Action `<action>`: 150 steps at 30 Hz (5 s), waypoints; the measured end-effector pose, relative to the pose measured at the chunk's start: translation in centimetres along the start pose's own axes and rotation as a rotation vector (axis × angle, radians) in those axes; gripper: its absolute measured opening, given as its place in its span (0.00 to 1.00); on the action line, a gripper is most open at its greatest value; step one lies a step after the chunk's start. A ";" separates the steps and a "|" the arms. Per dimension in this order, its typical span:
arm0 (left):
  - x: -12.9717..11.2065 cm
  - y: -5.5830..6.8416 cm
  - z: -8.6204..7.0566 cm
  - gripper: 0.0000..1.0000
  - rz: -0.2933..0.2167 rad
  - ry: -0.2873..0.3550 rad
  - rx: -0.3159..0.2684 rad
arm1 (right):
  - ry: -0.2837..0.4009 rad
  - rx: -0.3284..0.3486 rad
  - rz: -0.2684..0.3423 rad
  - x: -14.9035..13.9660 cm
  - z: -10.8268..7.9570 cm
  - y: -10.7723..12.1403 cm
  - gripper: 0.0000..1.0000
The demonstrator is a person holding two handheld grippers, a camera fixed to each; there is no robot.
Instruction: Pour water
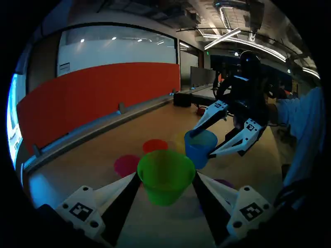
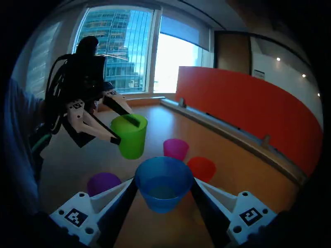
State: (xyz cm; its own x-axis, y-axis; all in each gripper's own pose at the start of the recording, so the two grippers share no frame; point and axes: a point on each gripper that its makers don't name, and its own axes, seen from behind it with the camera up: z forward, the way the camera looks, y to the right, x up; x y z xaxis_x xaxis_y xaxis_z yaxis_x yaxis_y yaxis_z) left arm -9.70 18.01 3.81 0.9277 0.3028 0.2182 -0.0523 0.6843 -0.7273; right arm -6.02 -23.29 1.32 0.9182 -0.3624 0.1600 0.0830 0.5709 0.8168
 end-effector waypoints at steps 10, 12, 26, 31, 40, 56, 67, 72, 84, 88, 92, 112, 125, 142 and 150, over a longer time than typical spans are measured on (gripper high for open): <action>3.7 1.2 -2.1 0.88 -0.005 0.121 0.022 | 0.092 -0.034 0.022 4.1 -2.9 -0.7 0.92; 4.3 1.5 -2.4 0.88 -0.009 0.138 0.023 | 0.109 -0.040 0.026 4.7 -3.3 -0.8 0.92; 7.5 2.8 -4.1 0.87 -0.026 0.249 0.029 | 0.227 -0.074 0.023 8.6 -5.7 -0.8 0.92; 8.2 3.5 -4.5 0.88 -0.029 0.271 0.022 | 0.266 -0.085 0.018 9.8 -6.4 -0.7 0.92; 9.3 4.7 -5.0 0.88 -0.022 0.301 0.012 | 0.318 -0.090 0.013 11.5 -7.5 -0.7 0.92; 9.9 6.1 -5.0 0.88 0.002 0.313 -0.001 | 0.333 -0.092 -0.037 12.7 -8.7 -0.6 0.92; 9.6 6.7 -4.6 0.88 -0.003 0.313 -0.007 | 0.324 -0.102 -0.130 14.1 -9.2 -0.2 0.92; 9.5 7.0 -4.2 0.88 -0.013 0.314 -0.016 | 0.315 -0.110 -0.182 14.7 -9.2 0.0 0.92; 9.5 7.7 -3.8 0.88 -0.022 0.318 -0.033 | 0.315 -0.133 -0.313 17.0 -9.3 0.3 0.91; 9.6 7.8 -3.6 0.88 -0.022 0.318 -0.038 | 0.317 -0.140 -0.375 17.9 -9.2 0.2 0.91; 9.6 8.0 -3.5 0.87 -0.021 0.319 -0.042 | 0.315 -0.151 -0.442 18.6 -9.0 0.0 0.91; 10.3 8.4 -3.6 0.88 -0.014 0.329 -0.060 | 0.289 -0.215 -0.745 21.4 -8.4 0.1 0.91; 10.5 9.0 -3.6 0.87 -0.012 0.333 -0.070 | 0.265 -0.239 -0.886 23.2 -7.3 -0.7 0.91; 10.6 9.2 -3.4 0.87 -0.013 0.339 -0.082 | 0.253 -0.290 -1.025 25.1 -7.5 0.4 0.91; 10.7 9.3 -3.4 0.87 -0.011 0.339 -0.086 | 0.253 -0.310 -1.067 25.7 -7.6 0.8 0.91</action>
State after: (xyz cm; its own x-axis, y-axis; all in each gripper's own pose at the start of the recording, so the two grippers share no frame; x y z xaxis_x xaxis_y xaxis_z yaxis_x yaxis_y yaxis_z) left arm 0.98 25.34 -2.78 0.9988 0.0485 0.0083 -0.0238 0.6238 -0.7812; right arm 20.64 -26.54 1.86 0.3704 -0.6337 -0.6792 0.9285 0.2305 0.2913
